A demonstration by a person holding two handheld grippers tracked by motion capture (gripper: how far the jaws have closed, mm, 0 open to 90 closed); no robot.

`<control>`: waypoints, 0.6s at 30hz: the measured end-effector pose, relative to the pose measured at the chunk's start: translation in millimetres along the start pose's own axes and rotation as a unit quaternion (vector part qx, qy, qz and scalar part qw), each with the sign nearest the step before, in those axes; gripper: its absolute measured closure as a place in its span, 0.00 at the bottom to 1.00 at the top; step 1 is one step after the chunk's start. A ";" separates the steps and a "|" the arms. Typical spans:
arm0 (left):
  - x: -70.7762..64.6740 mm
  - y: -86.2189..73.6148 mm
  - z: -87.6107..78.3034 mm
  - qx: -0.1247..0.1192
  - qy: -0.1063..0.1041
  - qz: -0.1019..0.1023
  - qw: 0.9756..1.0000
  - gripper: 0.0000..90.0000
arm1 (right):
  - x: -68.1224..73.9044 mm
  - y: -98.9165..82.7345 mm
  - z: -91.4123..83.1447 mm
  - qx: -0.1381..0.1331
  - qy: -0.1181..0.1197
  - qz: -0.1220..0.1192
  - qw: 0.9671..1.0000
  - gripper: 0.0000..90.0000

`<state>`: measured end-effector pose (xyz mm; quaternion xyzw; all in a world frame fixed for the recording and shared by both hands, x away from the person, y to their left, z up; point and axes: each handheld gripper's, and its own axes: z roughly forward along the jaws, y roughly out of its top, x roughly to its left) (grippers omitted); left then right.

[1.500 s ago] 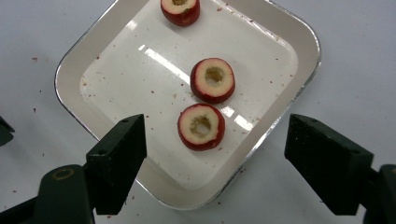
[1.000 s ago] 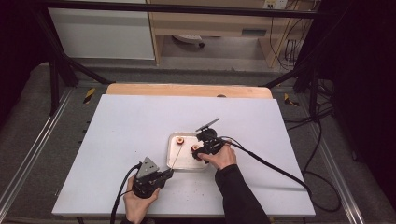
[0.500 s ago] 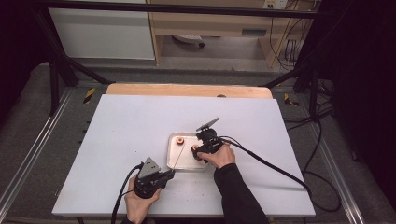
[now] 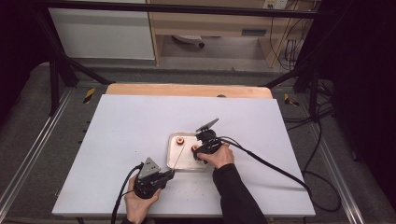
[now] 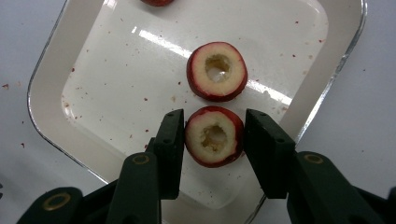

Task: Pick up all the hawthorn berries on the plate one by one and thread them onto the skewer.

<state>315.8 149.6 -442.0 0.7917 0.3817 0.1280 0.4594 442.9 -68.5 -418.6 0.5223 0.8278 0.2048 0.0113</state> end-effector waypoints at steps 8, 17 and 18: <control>-2.2 0.7 0.0 -0.006 0.003 0.001 1.000 0.98 | 0.4 -2.7 -17.1 -0.030 0.025 0.001 0.999 0.66; -7.7 1.4 4.5 -0.009 0.014 -0.002 1.000 0.98 | -7.4 -13.1 -40.4 -0.112 0.078 0.007 0.991 0.66; -8.4 1.4 5.4 -0.010 0.016 -0.004 1.000 0.98 | -8.7 -14.8 -42.1 -0.119 0.083 0.009 0.989 0.66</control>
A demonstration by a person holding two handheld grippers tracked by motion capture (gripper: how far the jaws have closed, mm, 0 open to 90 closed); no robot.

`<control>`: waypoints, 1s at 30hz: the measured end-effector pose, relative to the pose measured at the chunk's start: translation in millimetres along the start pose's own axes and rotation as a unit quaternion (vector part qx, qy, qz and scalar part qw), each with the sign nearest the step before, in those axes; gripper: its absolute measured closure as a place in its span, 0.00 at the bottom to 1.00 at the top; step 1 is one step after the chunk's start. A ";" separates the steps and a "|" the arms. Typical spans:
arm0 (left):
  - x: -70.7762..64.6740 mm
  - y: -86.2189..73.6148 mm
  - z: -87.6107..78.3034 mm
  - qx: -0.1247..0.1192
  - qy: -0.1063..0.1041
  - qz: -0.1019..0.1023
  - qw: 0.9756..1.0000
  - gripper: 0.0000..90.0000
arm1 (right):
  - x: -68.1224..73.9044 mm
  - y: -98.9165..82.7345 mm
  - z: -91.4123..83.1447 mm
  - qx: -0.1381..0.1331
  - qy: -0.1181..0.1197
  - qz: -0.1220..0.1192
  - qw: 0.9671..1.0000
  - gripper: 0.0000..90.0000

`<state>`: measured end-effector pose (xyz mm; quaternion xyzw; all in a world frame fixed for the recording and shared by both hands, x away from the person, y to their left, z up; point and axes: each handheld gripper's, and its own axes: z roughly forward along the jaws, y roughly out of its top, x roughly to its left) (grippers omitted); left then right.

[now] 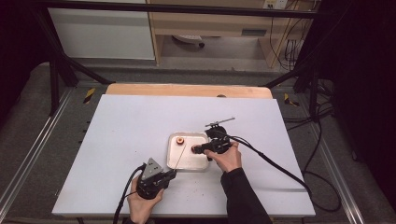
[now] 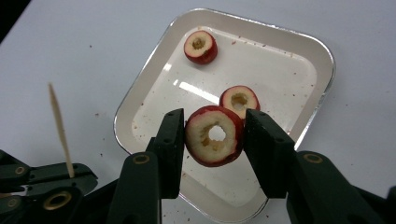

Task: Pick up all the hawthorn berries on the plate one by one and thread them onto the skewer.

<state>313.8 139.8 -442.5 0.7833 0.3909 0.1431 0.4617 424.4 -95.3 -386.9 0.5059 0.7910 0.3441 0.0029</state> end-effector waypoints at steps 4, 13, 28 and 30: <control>-4.9 0.8 3.0 -0.008 0.002 -0.006 1.000 0.98 | -5.1 -6.6 -7.8 -0.037 0.021 0.009 0.999 0.66; -15.9 2.9 9.5 -0.016 0.009 -0.023 1.000 0.98 | -16.5 -16.9 -20.4 -0.131 0.062 0.046 0.988 0.66; -29.2 5.0 20.2 -0.026 0.008 -0.056 0.998 0.98 | -19.2 -24.4 -24.2 -0.265 0.109 0.077 0.955 0.66; -30.1 6.0 21.0 -0.027 0.006 -0.061 0.998 0.98 | -18.1 -24.9 -25.3 -0.281 0.113 0.074 0.950 0.66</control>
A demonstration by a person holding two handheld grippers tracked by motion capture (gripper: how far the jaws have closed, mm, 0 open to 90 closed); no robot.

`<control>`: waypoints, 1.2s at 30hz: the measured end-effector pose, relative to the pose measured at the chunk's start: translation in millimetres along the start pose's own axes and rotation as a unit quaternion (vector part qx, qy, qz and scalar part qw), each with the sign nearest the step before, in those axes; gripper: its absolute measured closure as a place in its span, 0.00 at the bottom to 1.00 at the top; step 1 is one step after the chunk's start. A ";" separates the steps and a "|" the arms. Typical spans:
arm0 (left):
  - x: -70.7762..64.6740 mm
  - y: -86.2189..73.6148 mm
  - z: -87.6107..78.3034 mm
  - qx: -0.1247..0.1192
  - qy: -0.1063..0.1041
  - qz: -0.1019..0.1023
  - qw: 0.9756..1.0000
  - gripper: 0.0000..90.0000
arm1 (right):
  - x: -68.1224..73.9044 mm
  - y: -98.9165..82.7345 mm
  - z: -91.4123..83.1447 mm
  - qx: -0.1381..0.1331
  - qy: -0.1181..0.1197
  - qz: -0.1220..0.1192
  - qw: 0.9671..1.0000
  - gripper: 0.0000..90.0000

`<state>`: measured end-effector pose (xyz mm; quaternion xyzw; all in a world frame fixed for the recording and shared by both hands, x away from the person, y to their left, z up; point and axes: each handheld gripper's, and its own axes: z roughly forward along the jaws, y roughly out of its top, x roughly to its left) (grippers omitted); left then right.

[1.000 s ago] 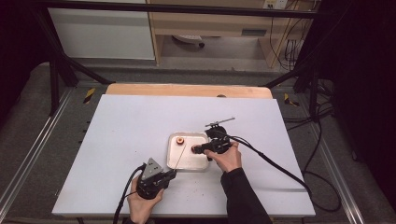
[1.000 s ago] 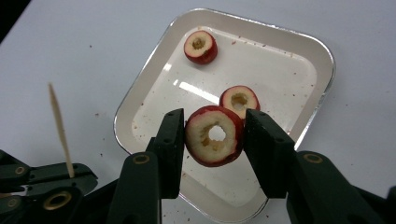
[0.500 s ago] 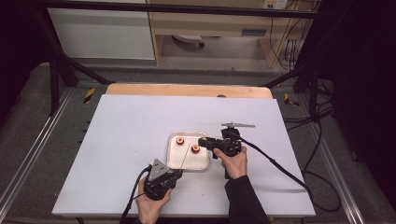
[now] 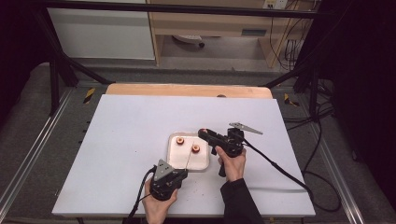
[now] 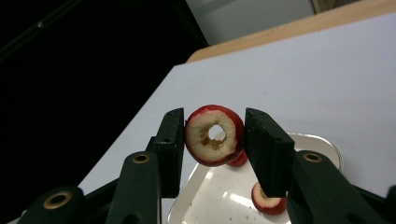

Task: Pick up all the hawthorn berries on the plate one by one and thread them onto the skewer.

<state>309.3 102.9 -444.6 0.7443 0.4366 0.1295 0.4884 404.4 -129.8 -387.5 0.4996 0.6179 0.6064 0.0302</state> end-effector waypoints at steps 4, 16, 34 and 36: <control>-4.5 3.3 1.4 -0.003 -0.007 -0.002 1.000 0.98 | 2.7 0.2 -1.1 -0.022 0.016 0.003 1.000 0.66; -11.8 11.0 6.5 -0.008 -0.020 -0.014 1.000 0.98 | 7.8 -1.1 -7.5 -0.060 0.043 -0.036 0.997 0.66; -10.1 12.7 6.6 -0.012 -0.025 -0.027 0.999 0.98 | 10.4 -7.5 -7.8 -0.064 0.054 -0.059 0.995 0.66; -9.9 12.8 6.8 -0.013 -0.026 -0.027 0.999 0.98 | 10.0 -8.1 -7.5 -0.063 0.054 -0.063 0.995 0.66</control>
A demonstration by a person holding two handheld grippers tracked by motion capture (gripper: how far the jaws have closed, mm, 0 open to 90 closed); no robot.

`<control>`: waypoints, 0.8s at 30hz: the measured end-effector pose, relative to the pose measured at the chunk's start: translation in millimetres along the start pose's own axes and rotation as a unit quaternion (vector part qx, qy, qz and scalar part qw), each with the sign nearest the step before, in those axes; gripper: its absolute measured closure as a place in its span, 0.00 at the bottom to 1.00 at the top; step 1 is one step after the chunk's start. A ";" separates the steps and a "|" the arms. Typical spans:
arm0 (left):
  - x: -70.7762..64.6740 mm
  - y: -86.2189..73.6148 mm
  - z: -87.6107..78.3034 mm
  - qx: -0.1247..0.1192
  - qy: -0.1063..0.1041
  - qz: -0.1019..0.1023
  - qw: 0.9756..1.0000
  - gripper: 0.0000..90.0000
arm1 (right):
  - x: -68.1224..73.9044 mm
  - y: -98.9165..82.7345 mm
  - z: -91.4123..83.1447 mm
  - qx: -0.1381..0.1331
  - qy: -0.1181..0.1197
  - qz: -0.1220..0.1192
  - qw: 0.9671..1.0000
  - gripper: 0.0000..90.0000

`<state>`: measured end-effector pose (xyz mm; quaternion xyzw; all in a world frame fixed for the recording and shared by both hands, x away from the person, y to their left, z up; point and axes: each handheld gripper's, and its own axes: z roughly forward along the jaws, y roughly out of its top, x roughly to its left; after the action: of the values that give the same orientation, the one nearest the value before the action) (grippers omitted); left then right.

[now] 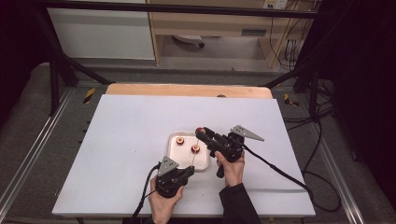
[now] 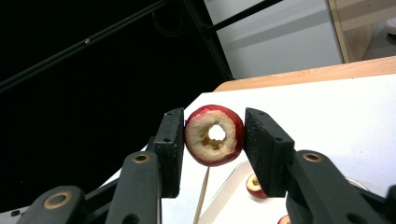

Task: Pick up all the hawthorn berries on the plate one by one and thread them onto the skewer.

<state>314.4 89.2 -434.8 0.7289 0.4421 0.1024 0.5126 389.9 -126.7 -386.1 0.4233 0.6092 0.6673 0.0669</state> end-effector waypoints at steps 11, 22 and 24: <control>0.3 1.2 0.4 -0.006 -0.004 -0.016 1.000 0.98 | 0.9 -5.8 2.0 0.007 0.002 -0.007 1.000 0.66; 2.7 4.3 0.4 -0.011 0.001 -0.021 1.000 0.98 | 4.1 -18.7 3.6 0.030 0.006 -0.018 0.999 0.66; 3.3 5.3 -0.4 -0.013 0.003 -0.021 1.000 0.98 | 4.2 -20.2 3.5 0.038 0.007 -0.020 0.999 0.66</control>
<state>318.9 91.6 -431.2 0.7128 0.4570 0.0994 0.5227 380.8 -116.5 -401.9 0.4091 0.6429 0.6448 0.0595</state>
